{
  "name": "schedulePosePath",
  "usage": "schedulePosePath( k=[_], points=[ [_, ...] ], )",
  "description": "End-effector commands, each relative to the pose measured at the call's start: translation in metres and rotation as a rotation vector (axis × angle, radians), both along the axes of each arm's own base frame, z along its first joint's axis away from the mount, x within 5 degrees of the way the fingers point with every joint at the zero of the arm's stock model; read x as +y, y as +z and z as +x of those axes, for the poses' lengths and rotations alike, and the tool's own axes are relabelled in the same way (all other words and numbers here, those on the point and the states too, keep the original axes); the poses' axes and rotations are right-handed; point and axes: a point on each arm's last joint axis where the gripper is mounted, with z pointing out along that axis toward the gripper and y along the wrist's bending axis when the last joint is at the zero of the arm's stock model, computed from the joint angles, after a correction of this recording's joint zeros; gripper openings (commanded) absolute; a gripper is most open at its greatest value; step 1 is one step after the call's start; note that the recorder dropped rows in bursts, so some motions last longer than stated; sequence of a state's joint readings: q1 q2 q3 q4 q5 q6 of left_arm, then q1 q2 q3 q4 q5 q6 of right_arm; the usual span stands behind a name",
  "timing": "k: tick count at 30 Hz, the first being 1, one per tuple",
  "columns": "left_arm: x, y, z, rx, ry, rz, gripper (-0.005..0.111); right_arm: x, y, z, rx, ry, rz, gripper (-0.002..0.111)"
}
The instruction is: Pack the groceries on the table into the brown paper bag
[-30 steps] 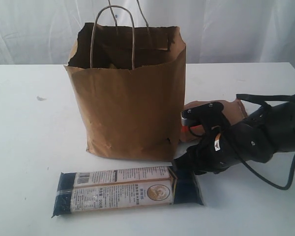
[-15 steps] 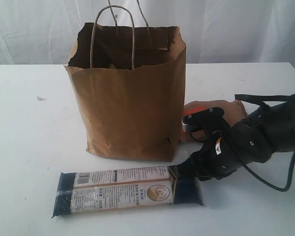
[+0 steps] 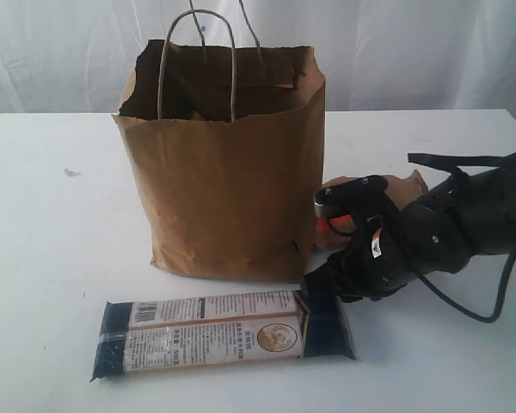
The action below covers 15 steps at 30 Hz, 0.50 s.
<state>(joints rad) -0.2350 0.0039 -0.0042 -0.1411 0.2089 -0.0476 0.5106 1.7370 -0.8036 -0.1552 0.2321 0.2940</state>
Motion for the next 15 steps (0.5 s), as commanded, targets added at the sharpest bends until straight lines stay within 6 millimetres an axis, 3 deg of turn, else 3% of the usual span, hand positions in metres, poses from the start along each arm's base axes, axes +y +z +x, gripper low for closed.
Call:
schedulePosePath(
  k=[1, 15],
  points=[
    [-0.0001, -0.0012, -0.0002, 0.002, 0.001, -0.004, 0.0, -0.0015, 0.0015, 0.0019, 0.007, -0.001, -0.014, 0.038],
    [-0.0001, -0.0012, -0.0002, 0.002, 0.001, -0.004, 0.0, -0.0019, 0.0016, 0.0016, 0.019, -0.005, -0.021, 0.038]
  ],
)
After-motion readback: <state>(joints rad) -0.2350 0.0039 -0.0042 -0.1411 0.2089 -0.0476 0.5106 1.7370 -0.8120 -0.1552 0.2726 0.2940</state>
